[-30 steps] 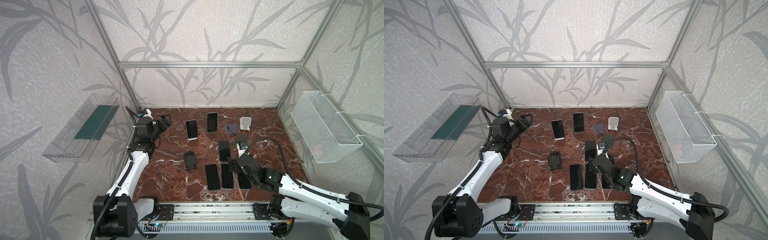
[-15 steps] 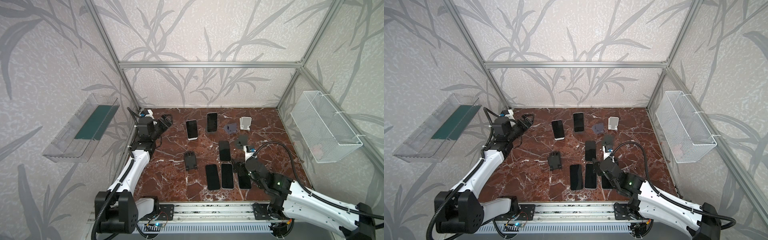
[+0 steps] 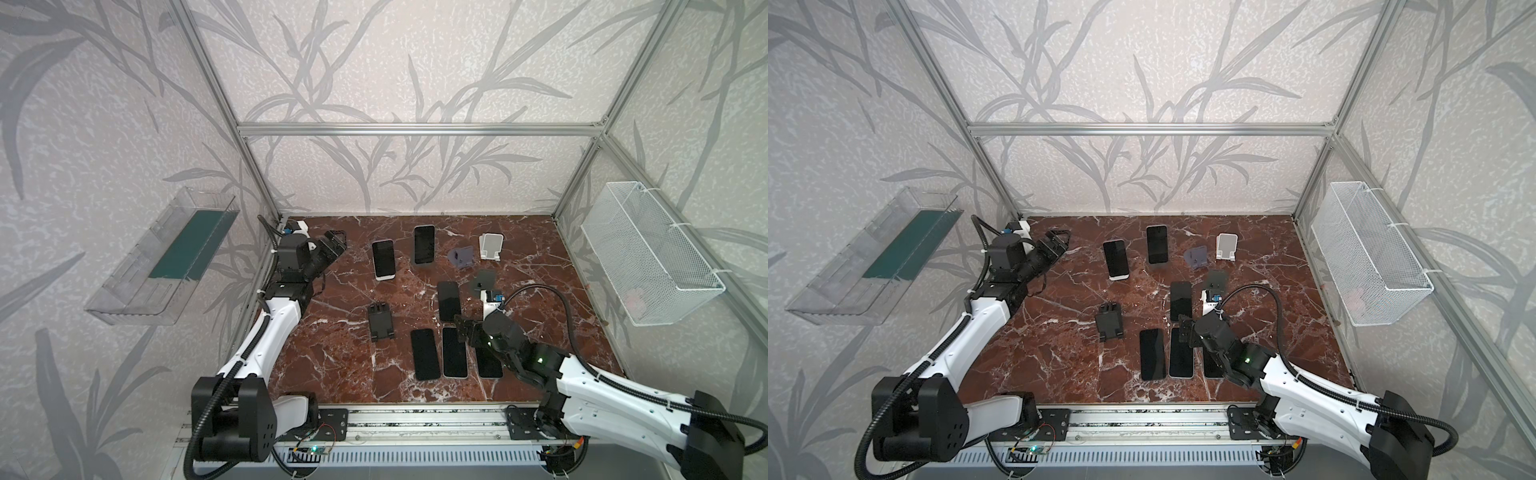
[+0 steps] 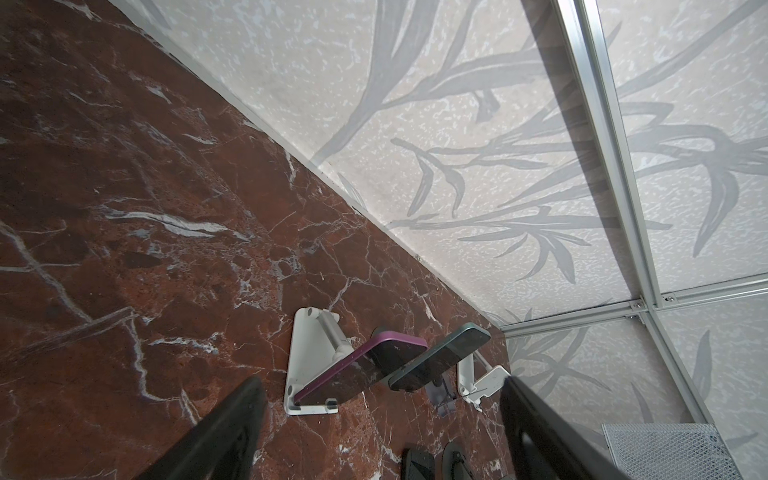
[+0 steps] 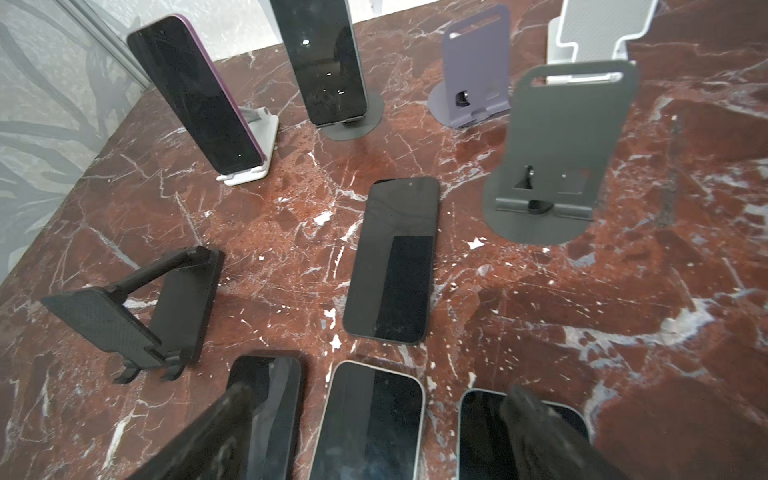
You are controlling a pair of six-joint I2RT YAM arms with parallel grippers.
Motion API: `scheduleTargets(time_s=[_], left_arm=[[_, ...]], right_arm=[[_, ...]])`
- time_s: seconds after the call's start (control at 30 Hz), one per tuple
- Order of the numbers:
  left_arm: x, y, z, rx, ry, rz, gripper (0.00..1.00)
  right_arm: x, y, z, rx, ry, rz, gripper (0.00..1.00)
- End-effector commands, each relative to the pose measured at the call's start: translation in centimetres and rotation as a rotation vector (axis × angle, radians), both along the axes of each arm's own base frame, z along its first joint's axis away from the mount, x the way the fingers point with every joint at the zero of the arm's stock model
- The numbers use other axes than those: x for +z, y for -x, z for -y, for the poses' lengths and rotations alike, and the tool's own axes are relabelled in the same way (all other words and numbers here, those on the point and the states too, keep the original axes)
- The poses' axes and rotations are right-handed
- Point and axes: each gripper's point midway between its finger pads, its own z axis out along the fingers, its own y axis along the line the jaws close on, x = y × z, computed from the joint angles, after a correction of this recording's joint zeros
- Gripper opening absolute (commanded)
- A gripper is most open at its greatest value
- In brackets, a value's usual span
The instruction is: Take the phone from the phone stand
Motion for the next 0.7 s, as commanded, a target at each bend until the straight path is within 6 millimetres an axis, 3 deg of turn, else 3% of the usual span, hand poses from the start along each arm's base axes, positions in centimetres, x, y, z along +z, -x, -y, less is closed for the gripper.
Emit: scheduleTargets(time_s=[0.0, 0.17, 0.37, 0.53, 0.67], left_arm=[[-0.3, -0.3, 0.0, -0.002, -0.014, -0.012, 0.89], [-1.5, -0.5, 0.0, 0.001, -0.025, -0.052, 0.89], [-2.0, -0.9, 0.8, -0.03, 0.032, -0.069, 0.89], [-1.5, -0.9, 0.6, -0.028, 0.046, -0.056, 0.88], [-1.0, -0.7, 0.5, -0.025, 0.051, -0.043, 0.88]], right_arm=[[1.8, -1.1, -1.3, 0.01, -0.069, 0.01, 0.97], [0.5, -2.2, -2.5, -0.026, -0.283, -0.106, 0.99], [1.0, -1.9, -3.3, 0.02, -0.284, -0.131, 0.98], [3.3, -1.7, -1.1, -0.012, -0.236, -0.028, 0.98], [3.7, -1.4, 0.7, -0.063, -0.224, 0.018, 0.99]])
